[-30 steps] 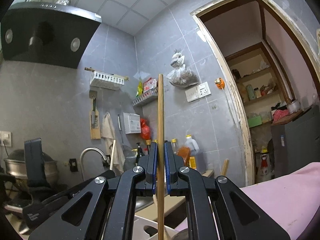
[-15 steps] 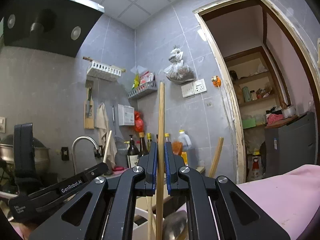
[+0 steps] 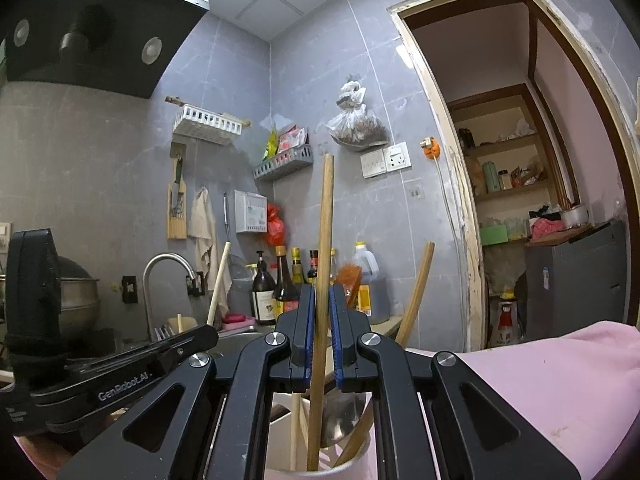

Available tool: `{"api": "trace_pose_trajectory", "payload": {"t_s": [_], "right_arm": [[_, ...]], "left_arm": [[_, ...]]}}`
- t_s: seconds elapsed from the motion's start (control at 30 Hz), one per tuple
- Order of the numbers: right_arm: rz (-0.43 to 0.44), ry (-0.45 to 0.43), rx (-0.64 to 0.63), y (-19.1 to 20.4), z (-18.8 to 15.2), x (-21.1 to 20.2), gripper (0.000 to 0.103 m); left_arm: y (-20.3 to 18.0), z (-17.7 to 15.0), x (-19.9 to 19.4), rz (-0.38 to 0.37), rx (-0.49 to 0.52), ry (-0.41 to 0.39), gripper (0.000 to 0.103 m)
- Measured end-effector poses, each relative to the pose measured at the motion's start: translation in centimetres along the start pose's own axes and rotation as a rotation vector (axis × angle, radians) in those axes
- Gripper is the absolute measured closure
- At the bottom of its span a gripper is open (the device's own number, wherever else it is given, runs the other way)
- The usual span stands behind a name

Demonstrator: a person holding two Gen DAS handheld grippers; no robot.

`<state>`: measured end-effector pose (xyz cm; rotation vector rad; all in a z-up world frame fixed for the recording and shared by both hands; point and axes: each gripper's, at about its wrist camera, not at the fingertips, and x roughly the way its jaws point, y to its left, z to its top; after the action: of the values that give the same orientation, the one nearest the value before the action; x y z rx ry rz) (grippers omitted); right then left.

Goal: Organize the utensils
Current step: 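Lower the chopstick into the holder and open both tools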

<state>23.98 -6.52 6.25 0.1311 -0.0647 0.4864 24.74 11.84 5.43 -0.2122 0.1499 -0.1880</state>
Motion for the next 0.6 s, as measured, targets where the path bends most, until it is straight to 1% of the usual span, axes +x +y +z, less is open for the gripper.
{"api": "trace_pose_trajectory", "payload": {"t_s": [0.17, 0.33, 0.43, 0.47, 0.6], "right_arm": [[0.002, 0.006, -0.008, 0.1, 0.0, -0.6, 0.094], [0.001, 0.007, -0.013, 0.1, 0.2, -1.3, 0.093], [-0.002, -0.003, -0.017, 0.1, 0.5, -1.9, 0.087], [-0.004, -0.005, -0.017, 0.0, 0.5, -2.2, 0.083], [-0.016, -0.011, -0.026, -0.2, 0.9, -3.3, 0.082]], "left_arm": [[-0.1, -0.2, -0.2, -0.006, 0.0, 0.021, 0.098], [-0.2, -0.1, -0.9, -0.021, -0.013, 0.025, 0.088], [-0.4, 0.2, -1.5, -0.031, -0.021, 0.025, 0.083], [-0.4, 0.3, -1.6, -0.033, -0.023, 0.025, 0.081], [-1.2, 0.7, -2.3, -0.038, -0.018, 0.031, 0.077]]}}
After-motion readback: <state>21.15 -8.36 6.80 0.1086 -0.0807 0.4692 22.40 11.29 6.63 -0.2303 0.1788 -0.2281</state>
